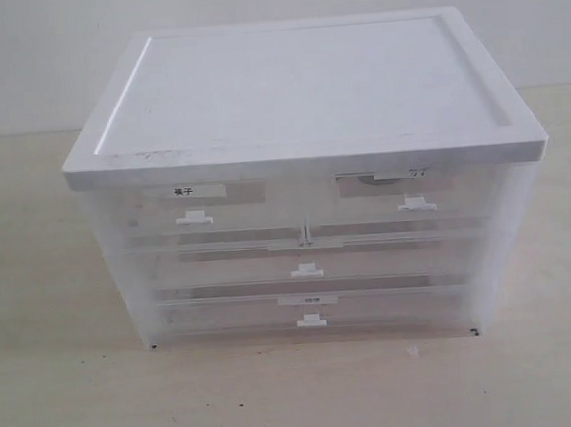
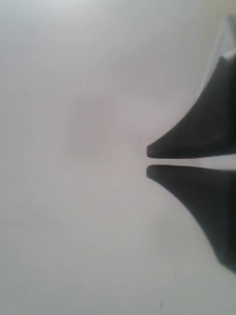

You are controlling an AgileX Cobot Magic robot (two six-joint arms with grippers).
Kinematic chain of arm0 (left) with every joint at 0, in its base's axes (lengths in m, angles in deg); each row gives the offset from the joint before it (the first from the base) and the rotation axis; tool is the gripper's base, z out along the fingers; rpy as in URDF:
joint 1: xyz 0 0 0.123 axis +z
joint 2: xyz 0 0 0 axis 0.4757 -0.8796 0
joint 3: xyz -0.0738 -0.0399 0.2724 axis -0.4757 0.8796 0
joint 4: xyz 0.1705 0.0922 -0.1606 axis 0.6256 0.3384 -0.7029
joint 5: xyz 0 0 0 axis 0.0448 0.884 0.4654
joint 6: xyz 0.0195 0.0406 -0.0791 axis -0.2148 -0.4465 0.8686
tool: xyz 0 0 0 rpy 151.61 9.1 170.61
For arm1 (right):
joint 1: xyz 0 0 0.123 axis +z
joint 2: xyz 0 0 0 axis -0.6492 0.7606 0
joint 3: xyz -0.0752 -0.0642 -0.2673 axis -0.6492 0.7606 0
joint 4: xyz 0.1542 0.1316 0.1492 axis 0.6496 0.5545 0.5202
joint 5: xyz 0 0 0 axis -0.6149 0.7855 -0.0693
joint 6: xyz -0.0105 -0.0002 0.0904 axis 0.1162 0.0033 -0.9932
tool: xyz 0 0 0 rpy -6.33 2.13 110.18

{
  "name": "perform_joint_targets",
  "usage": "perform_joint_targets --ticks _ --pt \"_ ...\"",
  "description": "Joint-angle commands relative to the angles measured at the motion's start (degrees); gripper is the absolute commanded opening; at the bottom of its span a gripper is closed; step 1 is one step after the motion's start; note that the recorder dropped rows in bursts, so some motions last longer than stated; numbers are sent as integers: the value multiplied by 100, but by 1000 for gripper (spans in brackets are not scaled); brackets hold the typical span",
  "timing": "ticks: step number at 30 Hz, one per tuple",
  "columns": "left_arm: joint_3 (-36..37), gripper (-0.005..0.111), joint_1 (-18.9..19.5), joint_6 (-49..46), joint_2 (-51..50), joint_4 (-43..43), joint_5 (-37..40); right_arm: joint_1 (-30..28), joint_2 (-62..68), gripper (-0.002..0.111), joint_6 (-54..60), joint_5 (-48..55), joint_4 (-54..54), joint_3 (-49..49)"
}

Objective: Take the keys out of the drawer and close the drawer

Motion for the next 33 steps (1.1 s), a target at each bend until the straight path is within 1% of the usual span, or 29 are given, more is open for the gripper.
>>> perform_joint_targets --ticks 1,3,4,5,6,8,9,10,11,13,14,15,16,18,22,25,28,31,33 --pt "-106 5 17 799 -1343 2070 -1876 -22 751 0 -1757 -571 -2156 -196" --pt "-75 5 17 592 -2047 2523 -2150 -22 1070 0 -2235 -1177 -2825 -172" --pt "-11 5 17 202 -2577 2548 -2150 -22 1338 0 -2582 -1659 -3295 -172" --pt "28 5 17 -230 -2992 2465 -2167 -22 1549 0 -2701 -1925 -3523 -172" --pt "30 5 17 -745 -3635 2273 -2407 -22 1882 0 -2775 -2201 -3832 -172" --pt "30 5 -58 -1732 -4701 2034 -3128 -22 2464 0 -2748 -2128 -4065 -172" --pt "30 5 -152 -2140 -5076 1880 -3211 -22 2678 0 -2707 -2145 -4112 -172" --pt "30 5 -281 -2543 -5439 1636 -3233 -22 2892 0 -2694 -2207 -4156 -172" --pt "30 5 -572 -3289 -6053 1050 -3252 -22 3289 0 -2629 -2352 -4265 -172" --pt "1 5 -902 -4184 -6645 542 -3378 -22 3664 0 -2458 -2534 -4324 -172" --pt "-84 5 -1169 -4762 -7111 284 -3378 -22 4049 0 -2236 -2792 -4324 -172" --pt "-147 5 -1304 -4981 -7300 79 -3378 -22 4224 0 -2142 -2961 -4324 -172" --pt "-281 5 -1497 -5324 -7594 -457 -3378 -22 4572 0 -2022 -3192 -4324 -172" --pt "-472 5 -1664 -5652 -7965 -909 -3378 -22 5028 0 -1763 -3295 -4243 -172" --pt "-671 5 -1794 -5670 -8183 -909 -3378 -11 5548 0 -1145 -3733 -4230 -172" --pt "-723 5 -1789 -5670 -8185 -909 -3378 209 5814 0 -753 -3760 -4006 -172" --pt "-723 5 -1789 -5670 -8185 -909 -3378 775 6021 0 70 -3413 -3495 -172" --pt "-723 5 -1789 -5670 -8185 -909 -3378 1529 6223 8 1598 -3179 -2919 -172" --pt "-723 5 -1789 -5670 -8185 -909 -3378 2062 6306 15 2778 -2732 -2103 -172"
